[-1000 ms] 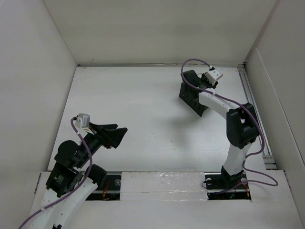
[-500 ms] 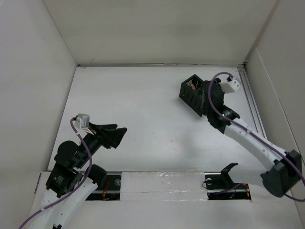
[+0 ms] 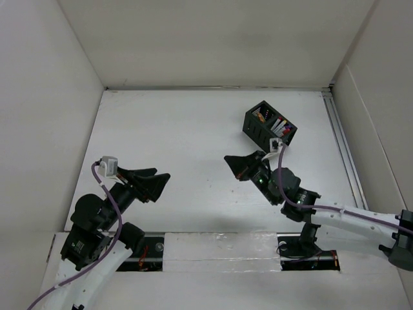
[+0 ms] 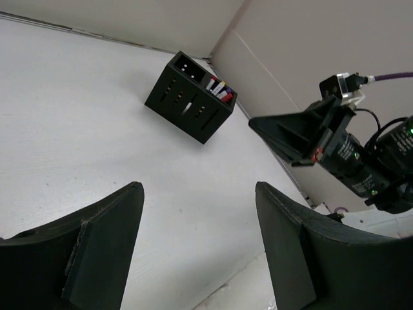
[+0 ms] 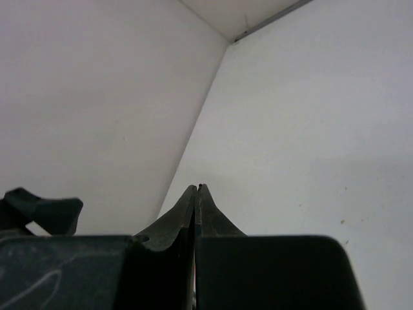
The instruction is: Organize the desk
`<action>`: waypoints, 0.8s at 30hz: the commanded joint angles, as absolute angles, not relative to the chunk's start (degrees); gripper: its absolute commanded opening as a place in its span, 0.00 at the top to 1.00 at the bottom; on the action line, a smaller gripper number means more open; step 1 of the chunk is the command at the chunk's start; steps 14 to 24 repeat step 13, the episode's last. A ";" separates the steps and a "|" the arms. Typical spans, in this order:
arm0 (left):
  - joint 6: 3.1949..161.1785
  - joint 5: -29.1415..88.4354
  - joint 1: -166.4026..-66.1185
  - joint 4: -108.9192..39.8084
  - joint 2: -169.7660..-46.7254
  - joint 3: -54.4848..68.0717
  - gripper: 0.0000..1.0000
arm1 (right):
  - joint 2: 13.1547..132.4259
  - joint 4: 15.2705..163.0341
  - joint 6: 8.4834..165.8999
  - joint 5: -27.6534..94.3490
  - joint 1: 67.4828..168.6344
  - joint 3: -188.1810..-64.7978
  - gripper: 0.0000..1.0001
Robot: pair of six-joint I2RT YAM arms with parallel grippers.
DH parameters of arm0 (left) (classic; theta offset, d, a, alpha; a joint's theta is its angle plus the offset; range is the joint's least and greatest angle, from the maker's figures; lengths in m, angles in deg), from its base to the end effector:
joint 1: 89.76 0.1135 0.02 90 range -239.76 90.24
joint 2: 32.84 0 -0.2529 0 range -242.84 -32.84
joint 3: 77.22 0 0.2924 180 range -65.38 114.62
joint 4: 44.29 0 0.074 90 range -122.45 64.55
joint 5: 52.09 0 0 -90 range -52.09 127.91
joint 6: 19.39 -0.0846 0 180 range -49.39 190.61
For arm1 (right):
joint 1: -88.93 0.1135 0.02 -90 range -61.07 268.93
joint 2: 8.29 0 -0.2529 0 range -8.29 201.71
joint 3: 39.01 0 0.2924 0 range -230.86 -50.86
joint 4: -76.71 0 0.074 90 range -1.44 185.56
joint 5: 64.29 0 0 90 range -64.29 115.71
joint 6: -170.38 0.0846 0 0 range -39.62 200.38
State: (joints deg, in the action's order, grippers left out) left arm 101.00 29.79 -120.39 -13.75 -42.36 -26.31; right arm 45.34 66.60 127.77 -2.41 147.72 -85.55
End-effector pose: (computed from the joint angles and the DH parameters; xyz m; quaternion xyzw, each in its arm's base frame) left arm 0.1186 -0.0841 0.3784 0.0559 0.6354 -0.4292 0.6395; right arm 0.1940 0.2433 0.2889 0.1091 0.6818 0.4623 0.5563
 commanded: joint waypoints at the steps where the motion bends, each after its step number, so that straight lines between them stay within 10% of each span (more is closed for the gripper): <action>1: 99.96 29.38 -120.08 -16.10 -41.54 -25.91 0.34 | 43.22 63.50 128.54 -5.73 153.07 -83.91 1.00; 24: 98.82 27.45 -120.08 -17.07 -40.84 -26.53 0.38 | 41.18 67.99 126.17 -10.24 161.97 -85.22 1.00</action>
